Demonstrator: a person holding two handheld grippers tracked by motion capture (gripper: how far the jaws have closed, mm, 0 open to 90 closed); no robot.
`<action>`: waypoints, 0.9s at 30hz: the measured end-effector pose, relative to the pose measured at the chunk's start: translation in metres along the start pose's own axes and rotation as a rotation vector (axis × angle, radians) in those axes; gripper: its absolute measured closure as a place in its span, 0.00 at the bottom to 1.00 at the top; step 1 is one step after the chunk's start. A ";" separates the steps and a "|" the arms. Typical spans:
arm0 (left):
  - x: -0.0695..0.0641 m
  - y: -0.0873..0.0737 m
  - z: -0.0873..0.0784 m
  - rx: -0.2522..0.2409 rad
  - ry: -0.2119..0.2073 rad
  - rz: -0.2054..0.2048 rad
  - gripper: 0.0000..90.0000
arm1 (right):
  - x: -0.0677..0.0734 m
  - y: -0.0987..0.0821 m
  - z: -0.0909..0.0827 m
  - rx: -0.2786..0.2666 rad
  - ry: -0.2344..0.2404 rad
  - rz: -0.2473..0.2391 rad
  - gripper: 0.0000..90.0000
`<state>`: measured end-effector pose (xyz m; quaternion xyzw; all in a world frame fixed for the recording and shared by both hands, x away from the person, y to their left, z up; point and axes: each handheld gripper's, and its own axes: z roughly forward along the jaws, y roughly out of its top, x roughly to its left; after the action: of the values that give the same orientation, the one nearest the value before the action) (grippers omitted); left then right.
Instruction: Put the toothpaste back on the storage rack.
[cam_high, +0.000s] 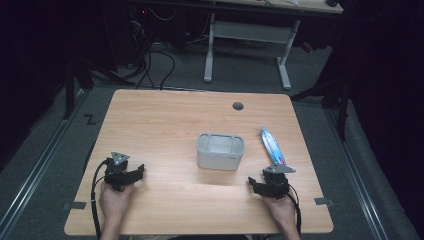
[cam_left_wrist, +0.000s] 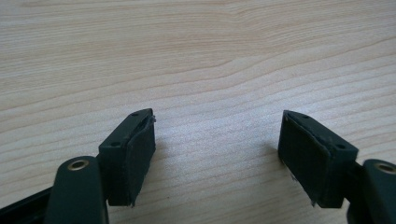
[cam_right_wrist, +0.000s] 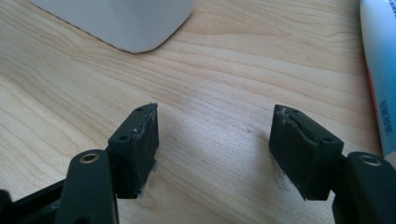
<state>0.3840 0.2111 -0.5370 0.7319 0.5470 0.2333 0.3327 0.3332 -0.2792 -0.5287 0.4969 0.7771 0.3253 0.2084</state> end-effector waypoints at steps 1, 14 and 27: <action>0.000 0.000 0.000 0.001 0.000 0.000 0.31 | 0.001 0.000 -0.001 0.000 0.001 0.009 0.37; 0.000 0.000 0.000 -0.001 -0.001 -0.002 0.31 | 0.002 0.000 -0.011 -0.032 -0.002 0.005 0.42; 0.000 0.000 0.000 -0.001 0.000 -0.002 0.31 | -0.003 0.000 -0.023 -0.086 0.006 0.028 0.48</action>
<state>0.3840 0.2114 -0.5371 0.7312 0.5475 0.2331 0.3335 0.3192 -0.2893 -0.5125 0.4975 0.7558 0.3628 0.2228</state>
